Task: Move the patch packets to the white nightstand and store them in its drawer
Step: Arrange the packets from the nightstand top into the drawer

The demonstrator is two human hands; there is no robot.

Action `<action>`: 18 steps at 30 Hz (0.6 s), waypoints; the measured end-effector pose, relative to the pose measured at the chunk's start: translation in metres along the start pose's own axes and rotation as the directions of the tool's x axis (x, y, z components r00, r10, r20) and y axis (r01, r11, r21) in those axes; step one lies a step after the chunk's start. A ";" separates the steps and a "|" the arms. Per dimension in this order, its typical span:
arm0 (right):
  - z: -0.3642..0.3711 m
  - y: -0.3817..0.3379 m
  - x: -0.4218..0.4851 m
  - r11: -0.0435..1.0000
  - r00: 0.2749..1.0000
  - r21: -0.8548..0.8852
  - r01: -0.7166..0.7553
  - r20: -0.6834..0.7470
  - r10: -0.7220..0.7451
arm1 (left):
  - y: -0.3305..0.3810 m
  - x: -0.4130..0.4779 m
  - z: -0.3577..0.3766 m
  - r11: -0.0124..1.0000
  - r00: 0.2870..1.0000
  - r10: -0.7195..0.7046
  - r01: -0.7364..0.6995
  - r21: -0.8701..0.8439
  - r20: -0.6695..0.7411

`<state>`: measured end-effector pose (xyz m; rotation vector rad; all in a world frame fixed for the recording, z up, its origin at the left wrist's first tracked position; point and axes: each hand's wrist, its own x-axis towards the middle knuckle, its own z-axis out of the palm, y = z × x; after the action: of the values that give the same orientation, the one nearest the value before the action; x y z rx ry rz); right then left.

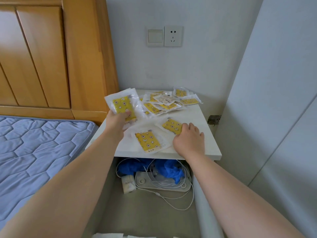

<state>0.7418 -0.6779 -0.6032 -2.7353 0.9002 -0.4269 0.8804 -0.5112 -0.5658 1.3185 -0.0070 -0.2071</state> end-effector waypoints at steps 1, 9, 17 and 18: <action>0.000 0.000 0.000 1.000 1.000 -0.006 -0.001 0.002 0.002 | -0.005 -0.004 -0.005 1.000 1.000 -0.015 0.015 -0.021 -0.002; -0.004 -0.003 0.008 0.999 0.998 -0.006 -0.050 0.034 0.050 | -0.024 -0.015 -0.022 0.989 0.997 0.082 -0.081 -0.126 0.006; -0.042 -0.038 0.052 0.978 0.900 -0.101 -0.185 0.383 0.209 | -0.028 -0.012 -0.022 0.979 0.988 0.154 -0.155 0.132 0.014; -0.044 -0.040 0.052 0.979 0.894 -0.120 -0.163 0.403 0.198 | -0.028 -0.013 -0.022 0.977 0.987 0.162 -0.162 0.141 0.016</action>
<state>0.7890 -0.6835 -0.5397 -2.6253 1.0534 0.2268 0.8664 -0.4945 -0.5966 1.4515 -0.1344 -0.0712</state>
